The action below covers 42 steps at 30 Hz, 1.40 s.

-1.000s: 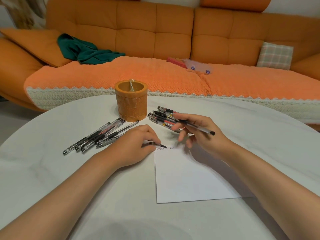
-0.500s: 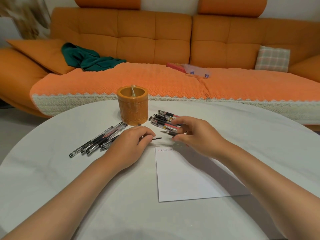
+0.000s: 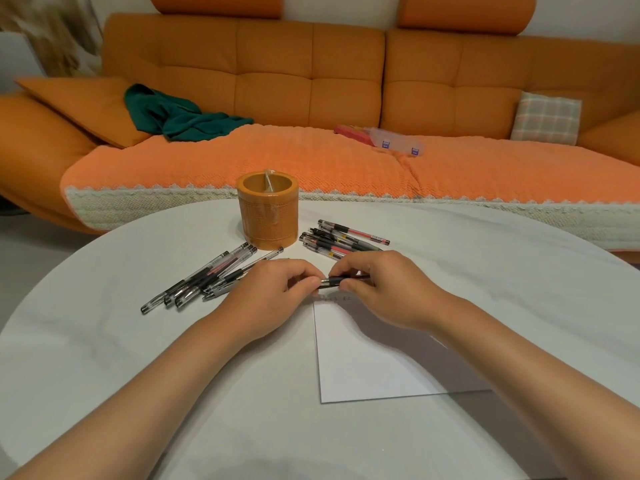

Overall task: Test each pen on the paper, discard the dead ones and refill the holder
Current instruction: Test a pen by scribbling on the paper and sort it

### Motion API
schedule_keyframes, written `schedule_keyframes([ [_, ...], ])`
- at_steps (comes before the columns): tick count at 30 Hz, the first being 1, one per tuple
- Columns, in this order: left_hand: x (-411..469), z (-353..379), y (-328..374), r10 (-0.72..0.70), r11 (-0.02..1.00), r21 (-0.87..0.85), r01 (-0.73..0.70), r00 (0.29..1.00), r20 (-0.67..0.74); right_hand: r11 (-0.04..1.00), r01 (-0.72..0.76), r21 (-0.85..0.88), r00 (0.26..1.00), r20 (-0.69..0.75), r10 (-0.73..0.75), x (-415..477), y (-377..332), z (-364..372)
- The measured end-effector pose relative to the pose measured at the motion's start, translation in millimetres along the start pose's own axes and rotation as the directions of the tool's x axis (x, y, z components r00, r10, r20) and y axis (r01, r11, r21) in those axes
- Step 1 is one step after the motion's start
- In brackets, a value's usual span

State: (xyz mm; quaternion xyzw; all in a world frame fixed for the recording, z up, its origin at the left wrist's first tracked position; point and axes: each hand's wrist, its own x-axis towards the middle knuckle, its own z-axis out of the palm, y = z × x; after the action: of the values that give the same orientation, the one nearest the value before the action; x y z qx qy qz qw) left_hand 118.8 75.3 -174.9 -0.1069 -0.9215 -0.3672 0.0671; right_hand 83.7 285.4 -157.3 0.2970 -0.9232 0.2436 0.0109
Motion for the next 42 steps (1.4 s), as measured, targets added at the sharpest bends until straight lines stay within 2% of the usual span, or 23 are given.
schedule_keyframes([
  [3,0.1,-1.4,6.0,-0.074,0.993,-0.085,0.077,0.996,0.048,0.974,0.089,-0.207,0.996,0.005,-0.09,-3.3,-7.1,4.7],
  [6,0.6,-1.7,13.6,-0.102,0.985,-0.13,0.114,0.991,0.091,0.892,0.122,-0.435,0.991,-0.002,-0.136,-4.2,-13.4,13.0],
  [10,-3.2,4.5,21.8,-0.14,0.946,-0.268,0.181,0.976,0.168,0.824,0.081,-0.56,0.975,-0.127,-0.183,-5.6,-17.8,21.4],
  [13,-7.0,7.8,23.6,-0.153,0.923,-0.317,0.219,0.964,0.218,0.851,0.019,-0.524,0.976,-0.175,-0.129,-8.2,-21.8,23.3],
  [19,-8.6,4.8,31.1,-0.203,0.882,-0.372,0.29,0.945,0.256,0.872,0.001,-0.489,0.976,-0.189,-0.107,-10.0,-23.5,22.3],
  [24,-6.8,1.6,33.9,-0.229,0.866,-0.391,0.312,0.942,0.244,0.895,-0.001,-0.447,0.966,-0.23,-0.114,-9.2,-21.8,24.9],
  [31,-6.8,3.0,33.8,-0.274,0.836,-0.436,0.333,0.942,0.193,0.895,0.028,-0.445,0.968,-0.211,-0.135,-5.8,-12.9,26.4],
  [37,-6.7,-2.9,31.0,-0.24,0.829,-0.435,0.352,0.926,0.291,0.914,0.039,-0.404,0.971,-0.201,-0.13,-9.8,-18.8,26.3],
  [39,-6.3,-3.9,31.6,-0.265,0.827,-0.434,0.357,0.929,0.259,0.936,0.049,-0.348,0.972,-0.2,-0.125,-8.3,-17.7,26.1],
  [42,-3.6,-7.6,28.9,-0.298,0.846,-0.417,0.332,0.943,0.148,0.968,0.074,-0.241,0.99,-0.101,-0.101,-4.9,-15.7,23.3],
])
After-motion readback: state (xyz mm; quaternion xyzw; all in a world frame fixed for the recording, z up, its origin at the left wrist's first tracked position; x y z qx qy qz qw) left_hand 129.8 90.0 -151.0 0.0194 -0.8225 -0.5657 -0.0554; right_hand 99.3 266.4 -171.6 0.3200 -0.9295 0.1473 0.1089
